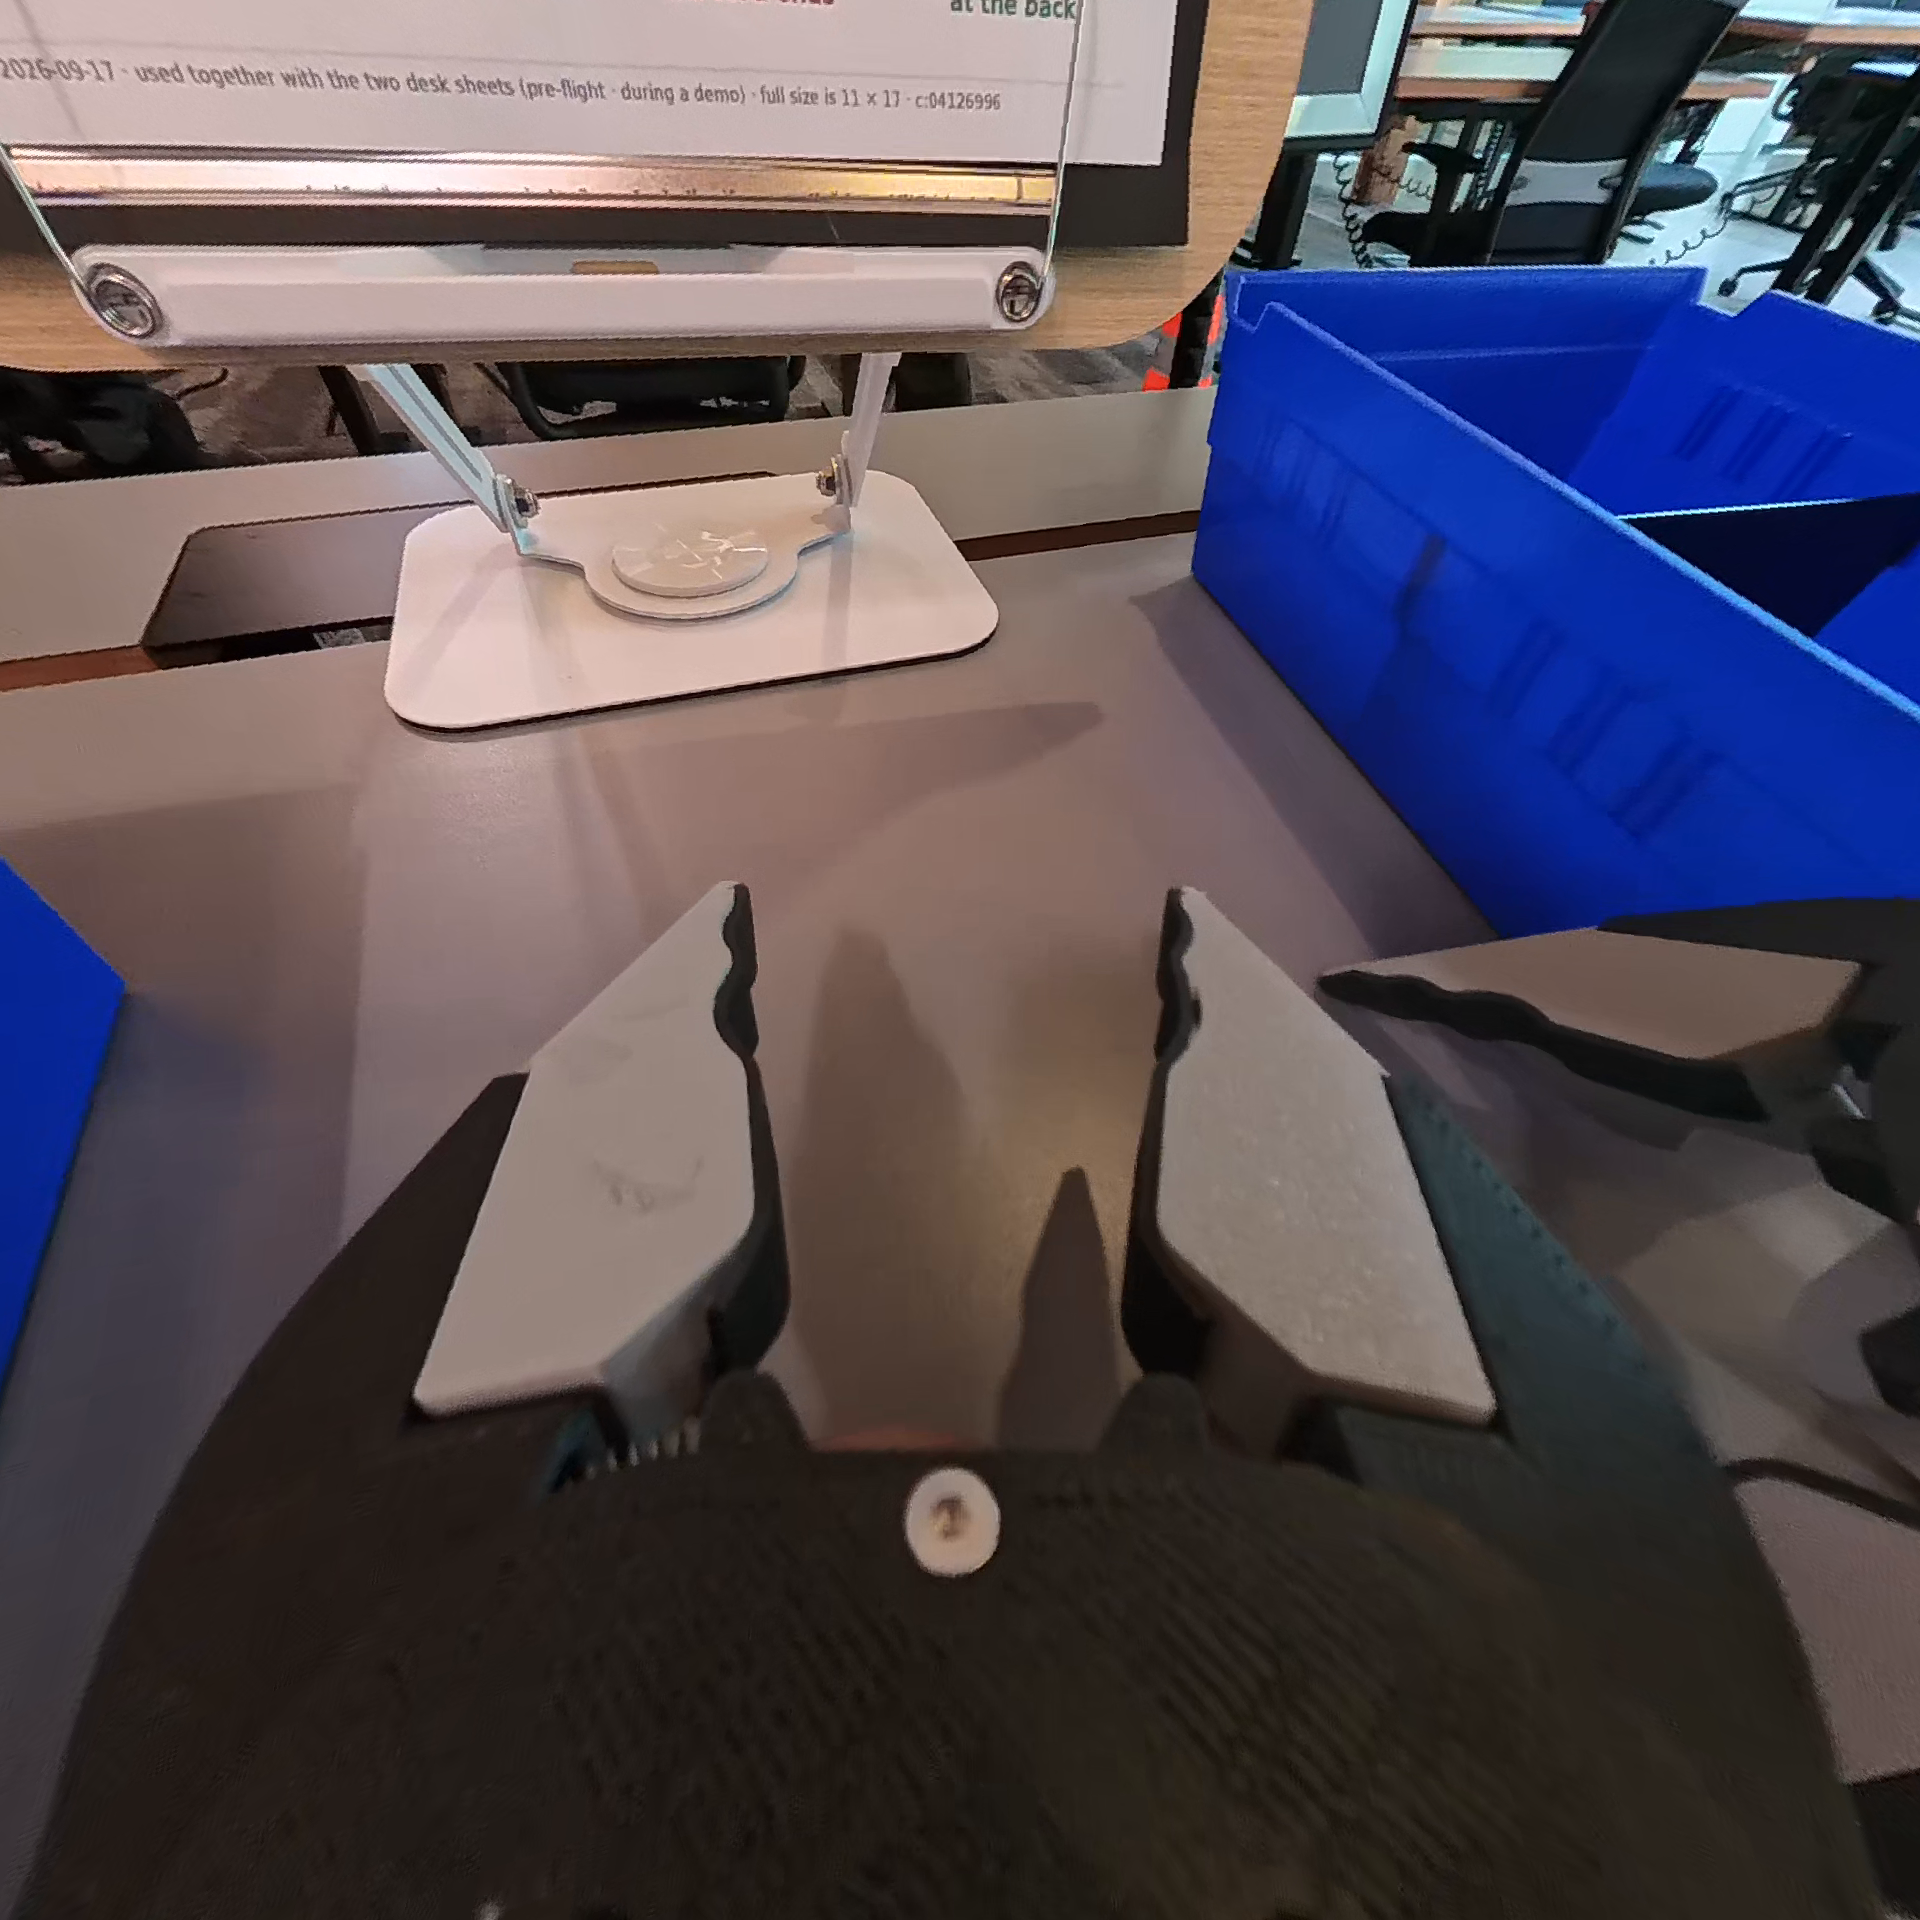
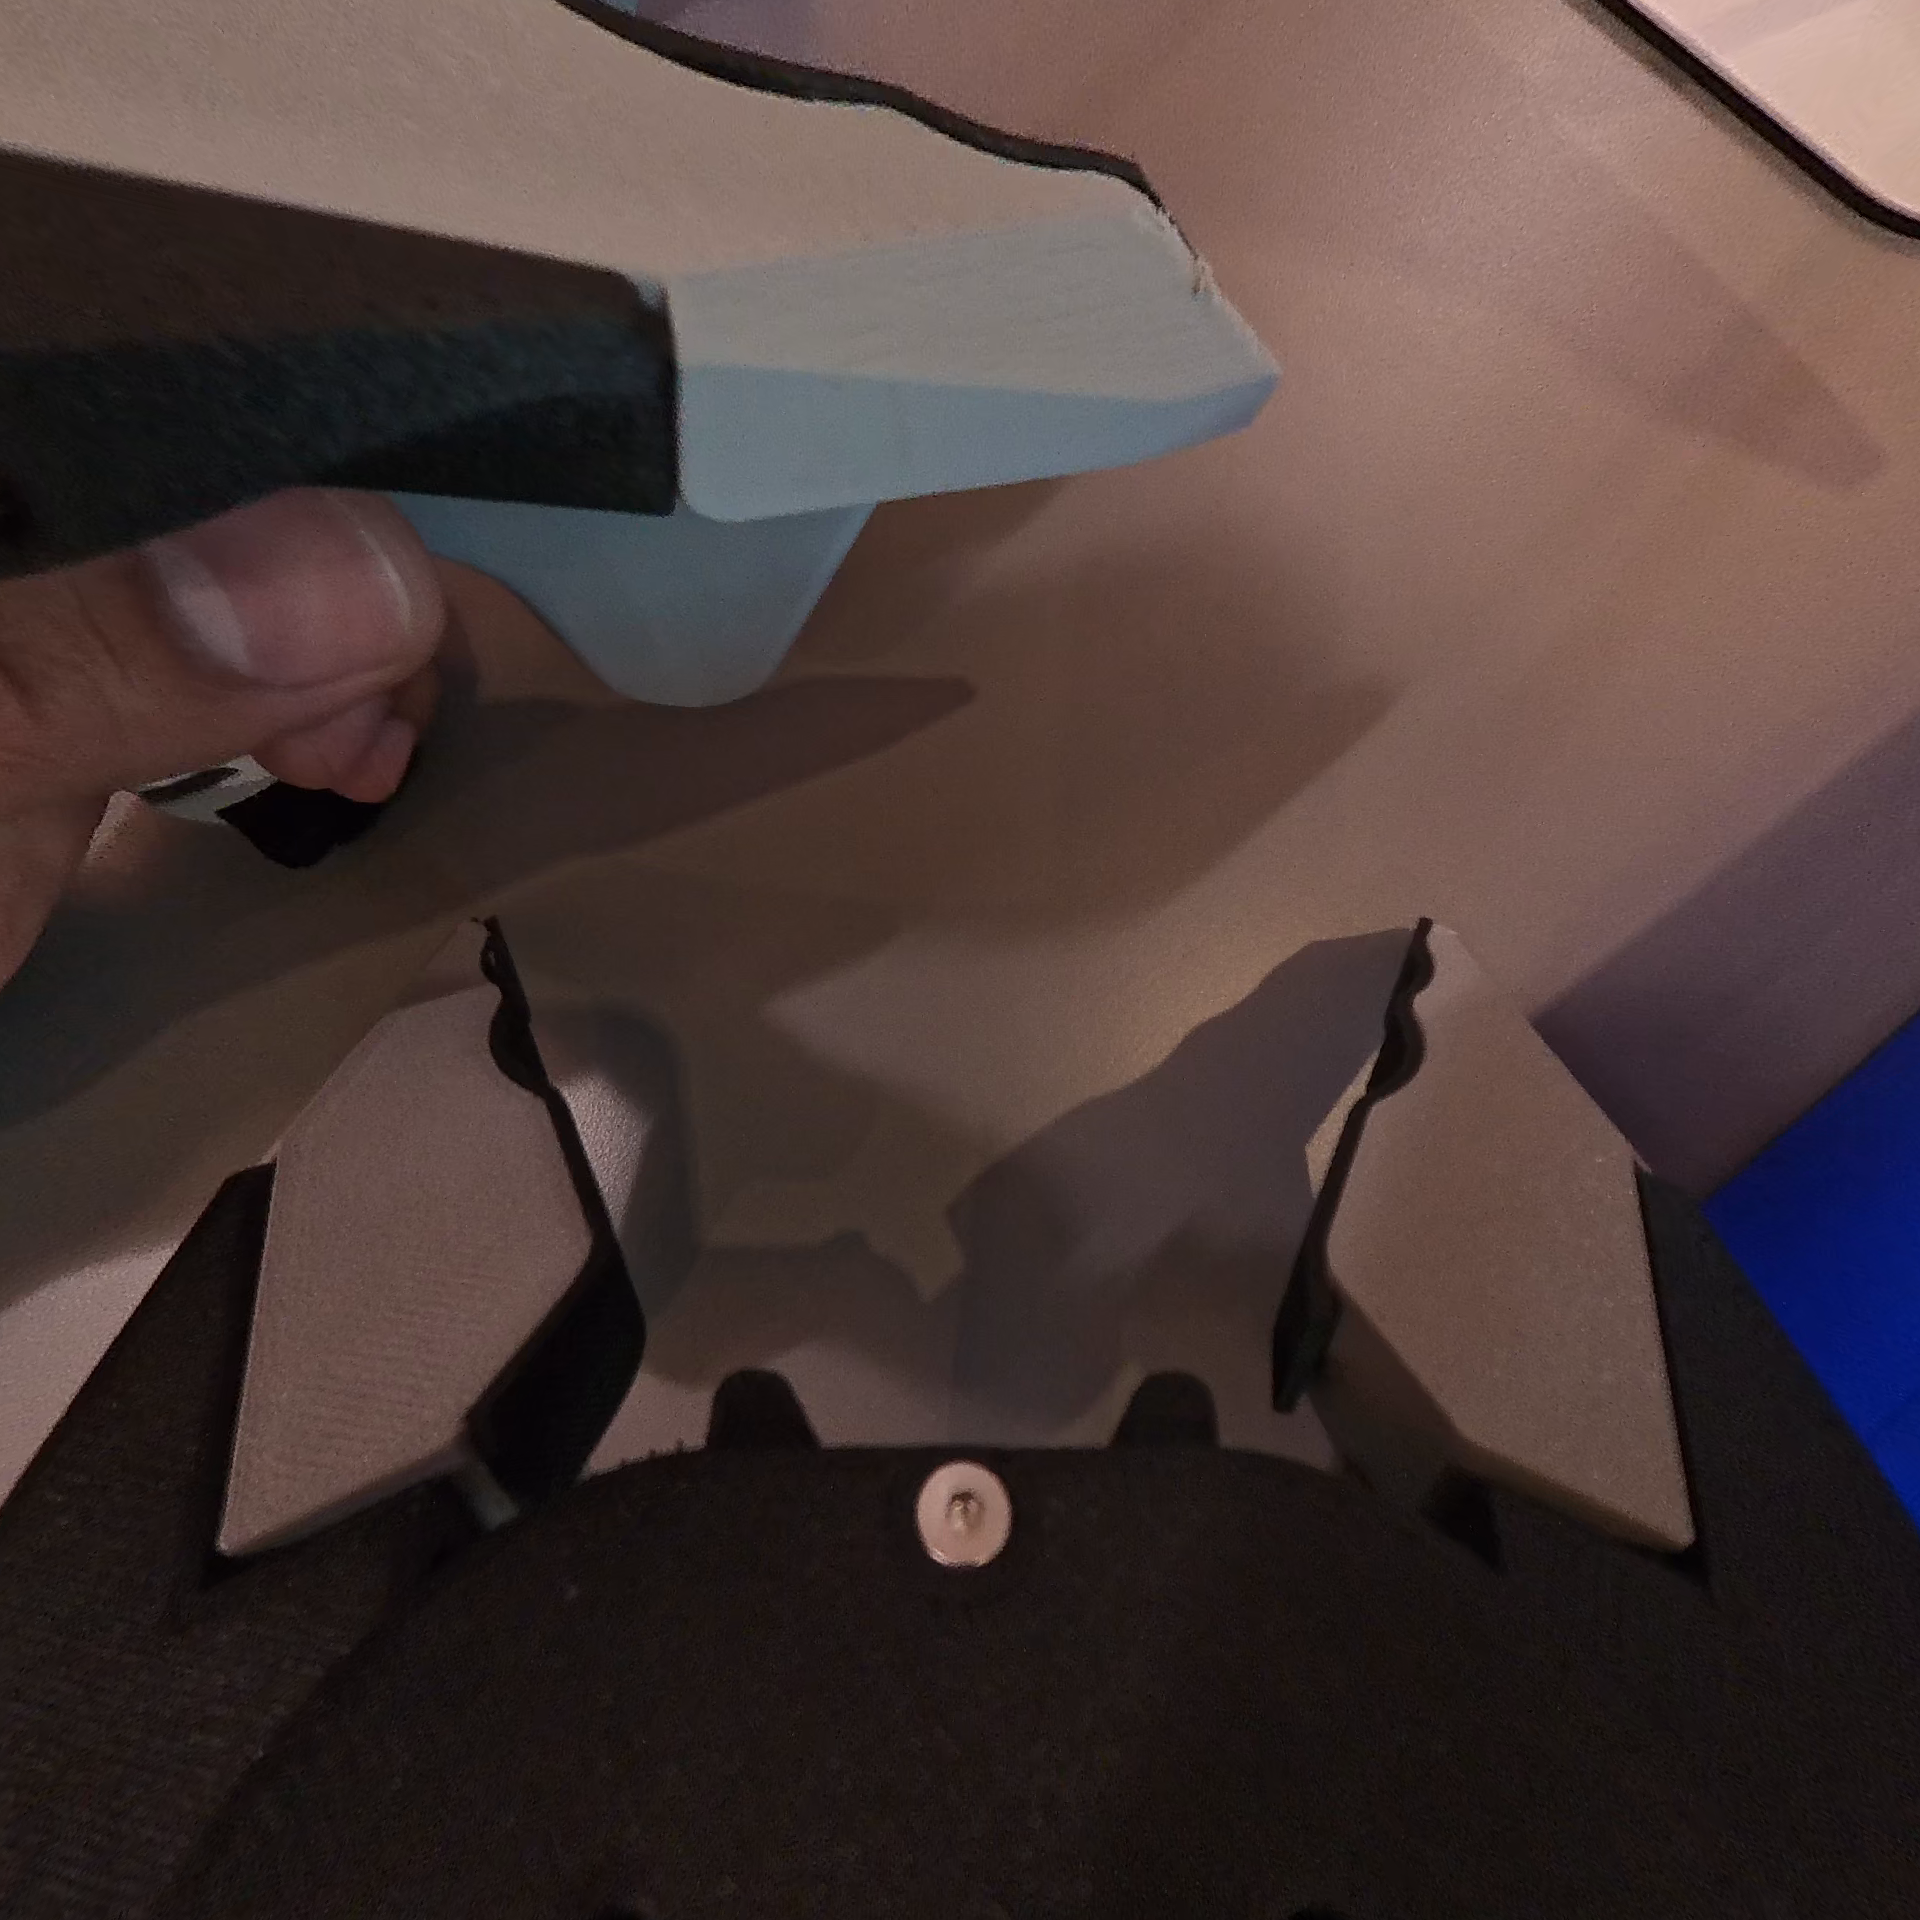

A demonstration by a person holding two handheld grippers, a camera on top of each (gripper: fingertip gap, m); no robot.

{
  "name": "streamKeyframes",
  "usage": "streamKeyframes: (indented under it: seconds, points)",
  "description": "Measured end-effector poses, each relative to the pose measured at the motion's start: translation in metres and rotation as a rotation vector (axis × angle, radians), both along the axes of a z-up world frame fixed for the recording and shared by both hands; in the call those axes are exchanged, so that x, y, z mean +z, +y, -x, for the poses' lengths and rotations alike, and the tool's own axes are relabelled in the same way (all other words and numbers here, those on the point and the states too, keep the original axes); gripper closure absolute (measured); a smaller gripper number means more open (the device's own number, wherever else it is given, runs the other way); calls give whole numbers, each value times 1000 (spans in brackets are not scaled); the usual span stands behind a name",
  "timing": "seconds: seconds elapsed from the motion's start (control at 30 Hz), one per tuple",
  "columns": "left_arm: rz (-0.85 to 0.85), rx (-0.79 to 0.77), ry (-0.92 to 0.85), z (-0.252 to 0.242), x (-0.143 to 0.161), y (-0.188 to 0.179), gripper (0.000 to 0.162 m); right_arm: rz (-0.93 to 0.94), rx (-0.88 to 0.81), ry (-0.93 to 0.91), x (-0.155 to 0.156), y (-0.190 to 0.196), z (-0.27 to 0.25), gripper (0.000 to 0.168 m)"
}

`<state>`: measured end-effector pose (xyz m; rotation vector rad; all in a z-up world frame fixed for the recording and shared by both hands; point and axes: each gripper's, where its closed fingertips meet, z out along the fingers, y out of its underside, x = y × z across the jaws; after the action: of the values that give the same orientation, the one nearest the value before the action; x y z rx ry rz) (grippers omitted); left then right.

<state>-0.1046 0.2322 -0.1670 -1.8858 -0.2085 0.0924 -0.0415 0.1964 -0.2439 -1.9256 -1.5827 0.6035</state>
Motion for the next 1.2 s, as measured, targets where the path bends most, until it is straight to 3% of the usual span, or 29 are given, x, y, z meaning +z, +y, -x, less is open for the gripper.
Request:
streamKeyframes:
  seconds: [0.37,1.1,1.13,1.17,1.2]
  points:
    - [-40,73,-28,15,6,-4,87,0,0,0,0,0,0,12]
    - [-41,68,16,18,7,-5,87,-1,3,7,1,1,13,13]
    - [-43,70,13,18,7,-6,87,-7,27,29,5,-2,15,25]
    - [-47,71,14,19,8,-6,87,-19,59,72,11,-6,17,62]
    - [-50,72,19,19,9,-7,90,-43,89,128,21,-10,18,122]
